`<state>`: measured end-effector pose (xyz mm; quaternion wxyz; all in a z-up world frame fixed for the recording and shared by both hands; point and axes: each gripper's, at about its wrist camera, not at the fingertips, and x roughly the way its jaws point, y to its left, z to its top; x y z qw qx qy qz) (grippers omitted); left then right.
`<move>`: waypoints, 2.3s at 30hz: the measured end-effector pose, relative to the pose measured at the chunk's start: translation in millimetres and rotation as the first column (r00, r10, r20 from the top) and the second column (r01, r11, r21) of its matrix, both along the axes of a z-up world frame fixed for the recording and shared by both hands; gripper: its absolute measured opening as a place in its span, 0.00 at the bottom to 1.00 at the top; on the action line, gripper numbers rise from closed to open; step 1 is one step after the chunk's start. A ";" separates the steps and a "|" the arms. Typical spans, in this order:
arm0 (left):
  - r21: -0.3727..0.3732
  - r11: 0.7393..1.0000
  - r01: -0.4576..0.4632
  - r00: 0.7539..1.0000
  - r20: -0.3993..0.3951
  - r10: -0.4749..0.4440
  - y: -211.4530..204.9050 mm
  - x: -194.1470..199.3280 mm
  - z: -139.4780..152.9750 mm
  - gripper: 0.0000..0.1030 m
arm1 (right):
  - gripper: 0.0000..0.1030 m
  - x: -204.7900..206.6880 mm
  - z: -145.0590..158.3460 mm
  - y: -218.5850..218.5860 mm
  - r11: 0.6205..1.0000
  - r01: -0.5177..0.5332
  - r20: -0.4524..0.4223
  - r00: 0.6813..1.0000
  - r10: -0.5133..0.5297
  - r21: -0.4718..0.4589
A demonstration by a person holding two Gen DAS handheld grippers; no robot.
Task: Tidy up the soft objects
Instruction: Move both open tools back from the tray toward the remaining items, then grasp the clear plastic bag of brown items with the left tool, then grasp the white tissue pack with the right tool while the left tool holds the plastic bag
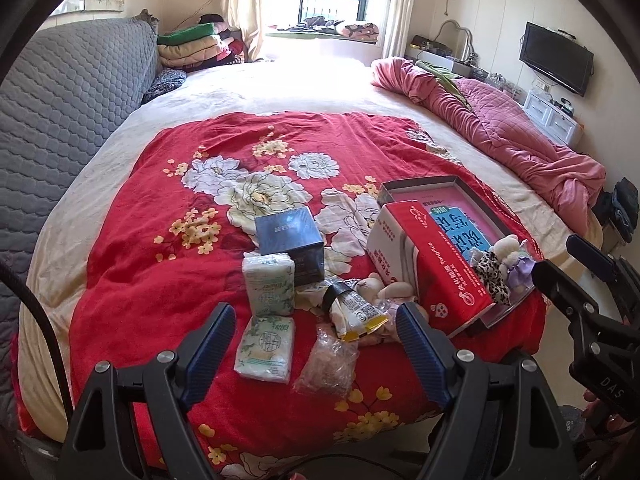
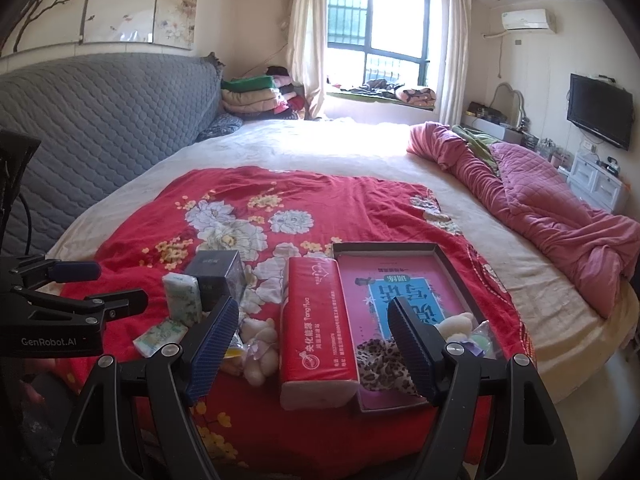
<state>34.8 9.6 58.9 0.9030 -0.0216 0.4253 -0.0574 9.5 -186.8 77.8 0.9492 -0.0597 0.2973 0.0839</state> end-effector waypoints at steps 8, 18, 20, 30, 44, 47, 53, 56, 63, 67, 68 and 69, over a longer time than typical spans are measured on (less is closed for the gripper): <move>-0.006 0.999 -0.037 0.999 -0.038 0.037 27.0 -5.3 -22.7 0.79 | 0.76 2.4 -12.6 10.7 0.999 -0.034 -0.033 0.999 0.033 -0.011; -0.024 0.999 0.040 0.984 -0.171 -0.044 17.7 -9.3 -81.9 0.79 | 0.76 7.3 -33.5 22.2 0.997 -0.077 -0.085 0.994 0.075 -0.025; -0.018 0.998 0.063 0.981 -0.183 -0.065 10.1 -8.3 -90.4 0.79 | 0.76 8.9 -37.5 23.5 0.996 -0.085 -0.098 0.992 0.082 -0.024; 0.025 0.989 0.144 0.963 -0.235 -0.134 -27.4 13.1 -115.7 0.79 | 0.76 17.4 -56.7 28.7 0.992 -0.124 -0.139 0.983 0.118 -0.031; 0.030 0.986 0.165 0.958 -0.244 -0.153 -42.0 34.5 -138.2 0.56 | 0.76 48.7 -68.2 30.3 0.990 -0.133 -0.170 0.978 0.123 -0.050; -0.002 0.988 0.152 0.958 -0.248 -0.147 -35.1 36.6 -141.5 0.48 | 0.76 56.4 -69.0 32.1 0.990 -0.134 -0.171 0.977 0.124 -0.051; -0.103 0.986 0.127 0.960 -0.239 -0.149 -21.1 33.3 -136.7 0.45 | 0.76 74.4 -65.9 44.0 0.988 -0.152 -0.178 0.973 0.148 -0.010; -0.155 0.981 0.119 0.966 -0.211 -0.151 -10.5 20.0 -122.6 0.45 | 0.76 82.5 -63.3 56.8 0.985 -0.174 -0.186 0.967 0.173 0.011; -0.197 0.980 -0.005 0.979 -0.203 -0.036 38.1 4.6 -103.8 0.45 | 0.76 104.5 -78.1 103.2 0.970 -0.222 -0.251 0.938 0.240 0.095; -0.175 0.979 -0.107 0.978 -0.198 0.071 73.5 4.3 -102.2 0.45 | 0.76 119.1 -103.3 136.9 0.971 -0.212 -0.308 0.921 0.236 0.111; -0.171 0.977 -0.129 0.975 -0.200 0.093 82.2 4.4 -103.2 0.45 | 0.76 122.3 -109.7 143.7 0.973 -0.201 -0.321 0.919 0.227 0.114; -0.160 0.976 -0.148 0.973 -0.199 0.115 90.2 4.8 -104.4 0.45 | 0.76 125.5 -114.9 149.9 0.976 -0.186 -0.328 0.920 0.213 0.110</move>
